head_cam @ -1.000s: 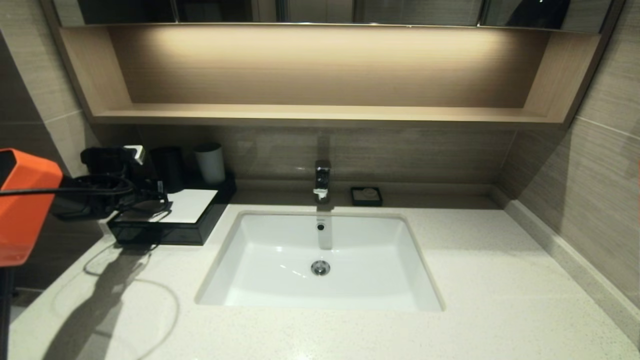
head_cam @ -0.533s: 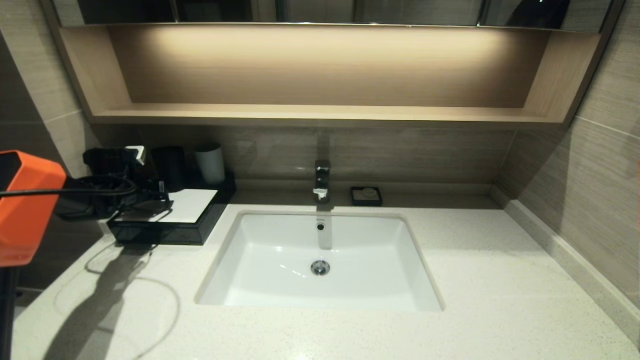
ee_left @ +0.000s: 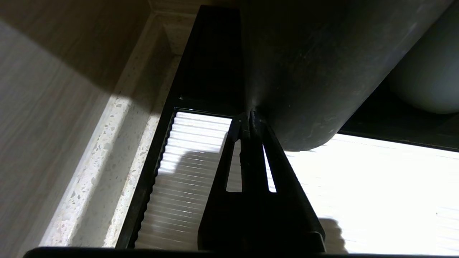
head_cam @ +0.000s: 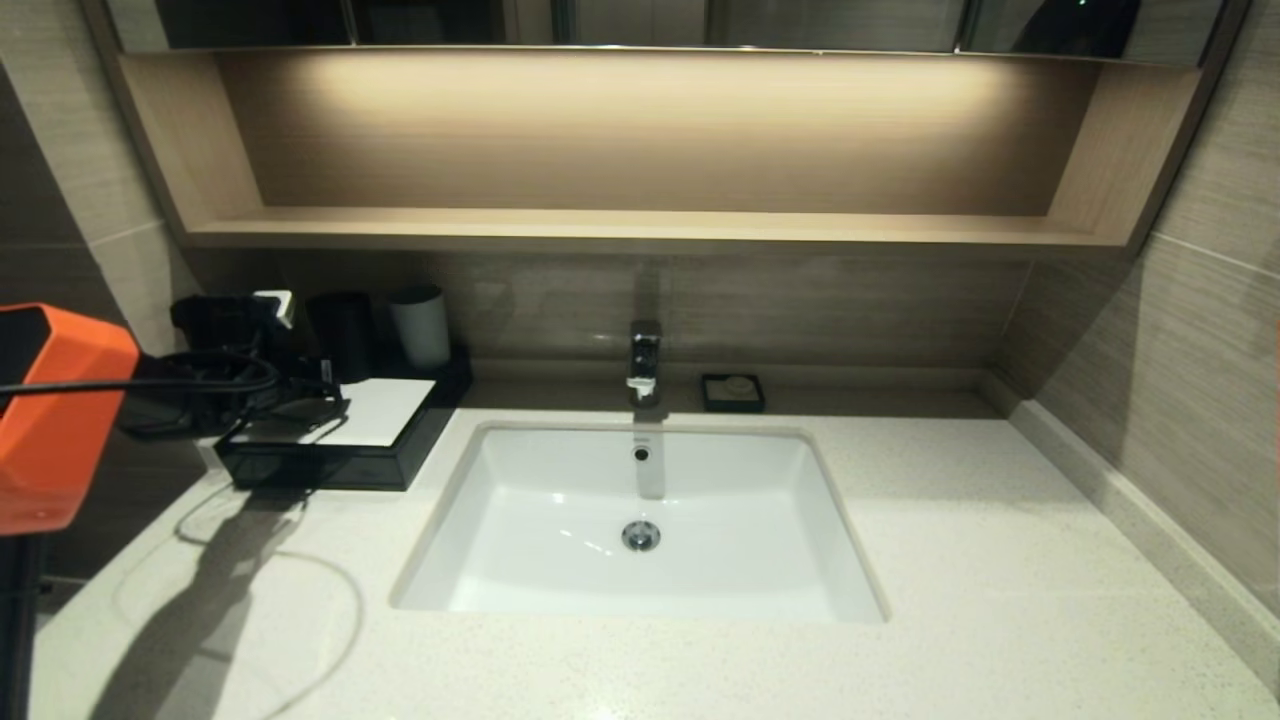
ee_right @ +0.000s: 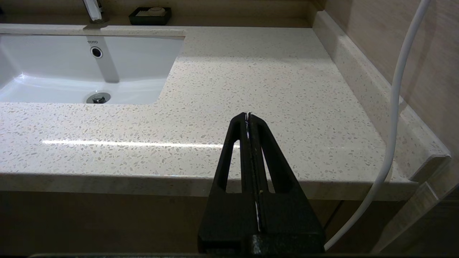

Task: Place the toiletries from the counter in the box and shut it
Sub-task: Place the cup on the storage box

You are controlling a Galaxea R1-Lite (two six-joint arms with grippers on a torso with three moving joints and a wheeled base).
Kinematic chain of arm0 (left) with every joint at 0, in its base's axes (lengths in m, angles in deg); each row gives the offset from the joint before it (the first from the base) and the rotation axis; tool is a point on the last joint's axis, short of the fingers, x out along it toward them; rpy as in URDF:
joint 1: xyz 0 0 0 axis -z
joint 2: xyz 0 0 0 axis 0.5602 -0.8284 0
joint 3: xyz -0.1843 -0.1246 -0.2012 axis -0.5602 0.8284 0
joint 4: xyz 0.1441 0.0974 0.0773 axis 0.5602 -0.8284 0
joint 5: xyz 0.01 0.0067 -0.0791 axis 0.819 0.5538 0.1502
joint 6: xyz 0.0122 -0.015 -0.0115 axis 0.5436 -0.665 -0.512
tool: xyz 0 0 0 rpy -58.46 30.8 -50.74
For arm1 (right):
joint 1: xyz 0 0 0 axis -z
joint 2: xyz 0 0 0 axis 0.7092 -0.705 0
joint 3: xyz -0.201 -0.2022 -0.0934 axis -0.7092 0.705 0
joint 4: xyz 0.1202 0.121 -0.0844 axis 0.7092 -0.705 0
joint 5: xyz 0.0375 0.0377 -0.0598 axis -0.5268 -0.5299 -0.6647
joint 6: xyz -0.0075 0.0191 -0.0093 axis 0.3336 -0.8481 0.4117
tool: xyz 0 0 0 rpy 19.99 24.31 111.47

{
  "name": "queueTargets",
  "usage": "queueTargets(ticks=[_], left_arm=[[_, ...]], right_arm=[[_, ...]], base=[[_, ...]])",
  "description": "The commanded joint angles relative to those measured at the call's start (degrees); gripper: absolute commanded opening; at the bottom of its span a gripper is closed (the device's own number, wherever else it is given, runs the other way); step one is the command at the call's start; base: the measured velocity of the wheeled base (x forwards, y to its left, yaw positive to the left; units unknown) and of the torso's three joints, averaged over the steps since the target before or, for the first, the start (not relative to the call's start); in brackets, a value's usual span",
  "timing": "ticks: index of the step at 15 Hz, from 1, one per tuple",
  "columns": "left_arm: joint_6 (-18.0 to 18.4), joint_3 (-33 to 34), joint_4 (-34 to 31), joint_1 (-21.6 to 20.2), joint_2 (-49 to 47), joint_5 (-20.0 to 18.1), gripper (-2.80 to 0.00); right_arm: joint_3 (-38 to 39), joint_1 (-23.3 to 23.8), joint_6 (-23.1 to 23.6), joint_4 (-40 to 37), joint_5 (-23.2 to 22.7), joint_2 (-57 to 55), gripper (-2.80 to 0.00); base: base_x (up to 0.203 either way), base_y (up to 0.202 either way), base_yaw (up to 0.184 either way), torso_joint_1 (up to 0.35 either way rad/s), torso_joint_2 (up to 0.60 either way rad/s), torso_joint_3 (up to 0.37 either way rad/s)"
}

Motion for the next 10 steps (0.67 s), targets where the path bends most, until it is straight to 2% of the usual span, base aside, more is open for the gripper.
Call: queueTargets(ticks=[1, 10], left_arm=[[0.02, -0.14, 0.25, 0.25, -0.52, -0.03, -2.80], [-0.07, -1.37, 0.40, 0.25, -1.22, 0.06, -2.80]], right_arm=[[0.09, -0.01, 0.02, 0.03, -0.01, 0.09, -2.80], [0.09, -0.01, 0.02, 0.03, -0.01, 0.09, -2.80]], base=[[0.000, 0.000, 0.000, 0.000, 0.00, 0.000], [0.000, 0.000, 0.000, 0.000, 0.00, 0.000]])
